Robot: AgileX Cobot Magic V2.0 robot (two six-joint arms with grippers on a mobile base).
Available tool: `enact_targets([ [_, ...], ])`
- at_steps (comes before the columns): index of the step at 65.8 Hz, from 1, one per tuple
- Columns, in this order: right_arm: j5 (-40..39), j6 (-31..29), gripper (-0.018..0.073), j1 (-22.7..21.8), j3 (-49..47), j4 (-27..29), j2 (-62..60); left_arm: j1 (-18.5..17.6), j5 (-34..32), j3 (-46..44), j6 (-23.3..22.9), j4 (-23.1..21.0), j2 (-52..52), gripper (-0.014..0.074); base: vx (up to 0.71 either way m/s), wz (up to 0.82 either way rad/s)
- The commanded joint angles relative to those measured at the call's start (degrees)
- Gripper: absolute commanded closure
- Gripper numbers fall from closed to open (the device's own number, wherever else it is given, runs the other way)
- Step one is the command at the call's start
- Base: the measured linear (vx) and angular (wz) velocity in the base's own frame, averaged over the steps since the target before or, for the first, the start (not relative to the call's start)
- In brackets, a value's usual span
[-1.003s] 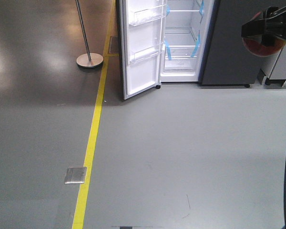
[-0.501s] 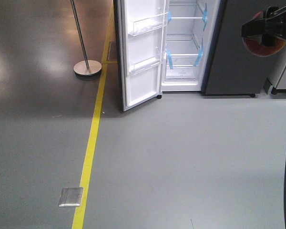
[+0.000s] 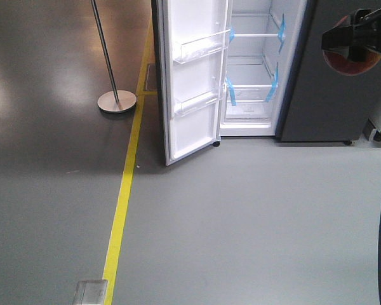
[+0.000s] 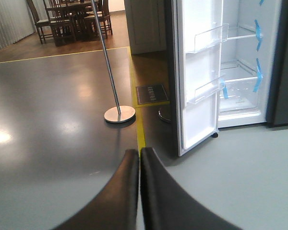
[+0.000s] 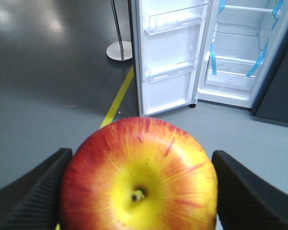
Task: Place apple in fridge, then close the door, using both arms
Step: 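Drive closer to the refrigerator door, keeping the apple raised in the right gripper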
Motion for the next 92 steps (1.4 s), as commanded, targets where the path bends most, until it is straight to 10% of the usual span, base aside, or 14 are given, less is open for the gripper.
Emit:
enact_targets([
  [1,-3.99,-0.37,0.0387,0.02,-1.67,1.35,-1.89,0.11,-4.15,0.85,-0.52,0.10,-0.38,0.0603,0.26,0.00],
  [92,-3.99,-0.37,0.0387,0.02,-1.67,1.35,-1.89,0.11,-4.15,0.85,-0.52,0.10,-0.38,0.0603,0.22,-0.01],
])
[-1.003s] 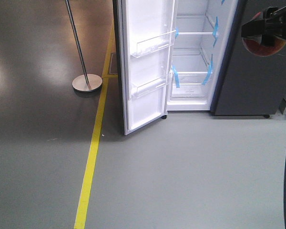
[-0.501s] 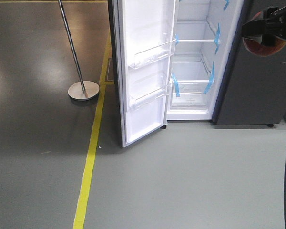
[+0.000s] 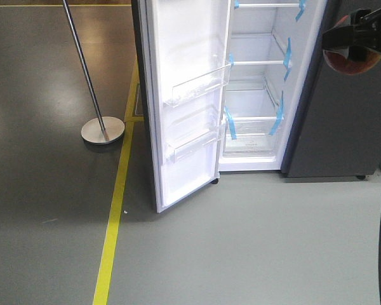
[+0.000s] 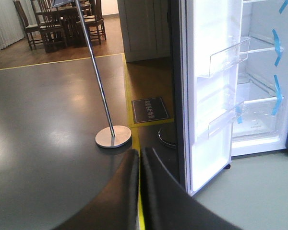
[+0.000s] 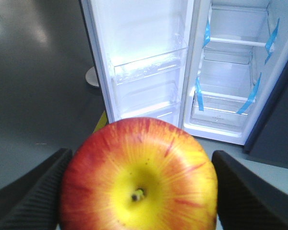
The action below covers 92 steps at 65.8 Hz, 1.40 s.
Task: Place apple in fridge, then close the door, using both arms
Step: 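Drive closer to the refrigerator door, keeping the apple raised in the right gripper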
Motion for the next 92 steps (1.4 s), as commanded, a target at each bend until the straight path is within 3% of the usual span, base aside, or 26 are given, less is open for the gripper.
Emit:
enact_targets([
  [1,-3.99,-0.37,0.0387,0.02,-1.67,1.35,-1.89,0.11,-4.15,0.85,-0.52,0.10,-0.38,0.0603,0.19,-0.03],
  [92,-3.99,-0.37,0.0387,0.02,-1.67,1.35,-1.89,0.11,-4.15,0.85,-0.52,0.10,-0.38,0.0603,0.16,0.01],
])
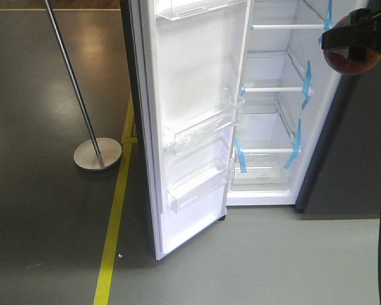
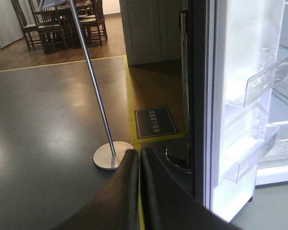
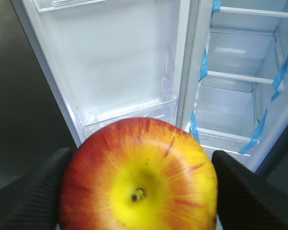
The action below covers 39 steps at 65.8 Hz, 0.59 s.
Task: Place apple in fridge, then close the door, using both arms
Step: 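Drive closer to the refrigerator door, keeping the apple raised in the right gripper, then position the base at the open door, apple held above the door bins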
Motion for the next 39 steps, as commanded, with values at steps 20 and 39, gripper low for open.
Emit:
enact_targets([
  [20,-3.99,-0.37,0.0387,0.02,-1.67,1.35,-1.89,0.11,-4.15,0.85,-0.52,0.10,-0.38,0.0603,0.14,-0.02],
  [39,-3.99,-0.37,0.0387,0.02,-1.67,1.35,-1.89,0.11,-4.15,0.85,-0.52,0.10,-0.38,0.0603,0.13,-0.02],
])
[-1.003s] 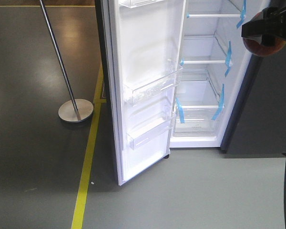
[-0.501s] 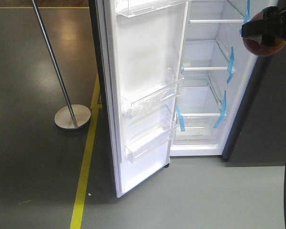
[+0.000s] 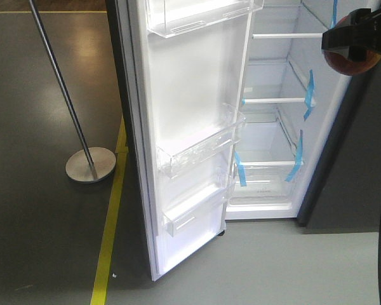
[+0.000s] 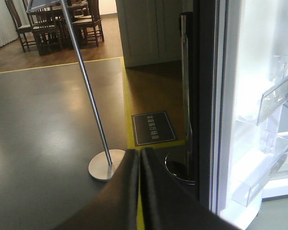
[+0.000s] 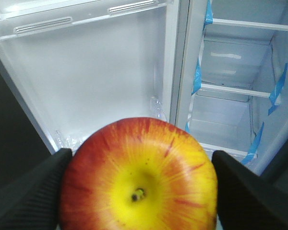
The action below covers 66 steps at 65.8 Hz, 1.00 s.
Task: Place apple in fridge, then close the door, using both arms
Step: 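Position the base at the open door, apple held above the door bins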
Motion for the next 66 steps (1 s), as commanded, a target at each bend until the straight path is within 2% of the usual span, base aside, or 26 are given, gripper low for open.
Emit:
enact_targets([
  [1,-3.99,-0.37,0.0387,0.02,-1.67,1.35,-1.89,0.11,-4.15,0.85,-0.52,0.10,-0.38,0.0603,0.12,-0.03],
  [66,-3.99,-0.37,0.0387,0.02,-1.67,1.35,-1.89,0.11,-4.15,0.85,-0.52,0.10,-0.38,0.0603,0.08,-0.01],
])
